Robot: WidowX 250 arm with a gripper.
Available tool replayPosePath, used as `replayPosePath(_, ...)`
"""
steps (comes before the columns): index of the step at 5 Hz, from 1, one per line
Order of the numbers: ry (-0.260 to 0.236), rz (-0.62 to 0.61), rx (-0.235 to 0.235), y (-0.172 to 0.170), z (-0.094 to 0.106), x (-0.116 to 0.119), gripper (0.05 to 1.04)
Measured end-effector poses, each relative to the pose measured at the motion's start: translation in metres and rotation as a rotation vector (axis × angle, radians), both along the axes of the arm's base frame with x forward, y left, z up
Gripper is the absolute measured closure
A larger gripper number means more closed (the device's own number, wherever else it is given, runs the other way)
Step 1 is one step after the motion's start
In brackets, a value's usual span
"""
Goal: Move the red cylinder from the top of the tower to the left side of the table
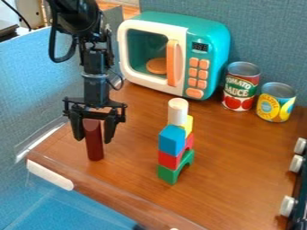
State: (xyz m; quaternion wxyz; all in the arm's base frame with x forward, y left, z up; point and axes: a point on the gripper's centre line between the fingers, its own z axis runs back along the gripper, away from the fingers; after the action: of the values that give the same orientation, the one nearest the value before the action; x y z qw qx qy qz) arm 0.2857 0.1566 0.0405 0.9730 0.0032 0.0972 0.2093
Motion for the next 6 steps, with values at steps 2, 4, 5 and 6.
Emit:
replayPosePath(2,-0.147,0.031,-0.036,-0.002,0.069,-0.012,0.081)
replayPosePath(4,-0.132,-0.049,-0.044,-0.014,0.098,-0.011,0.083)
replayPosePath(5,-0.126,-0.227,0.021,-0.059,0.108,0.003,0.083)
replayPosePath(6,-0.122,-0.316,0.079,-0.09,0.114,0.003,0.083)
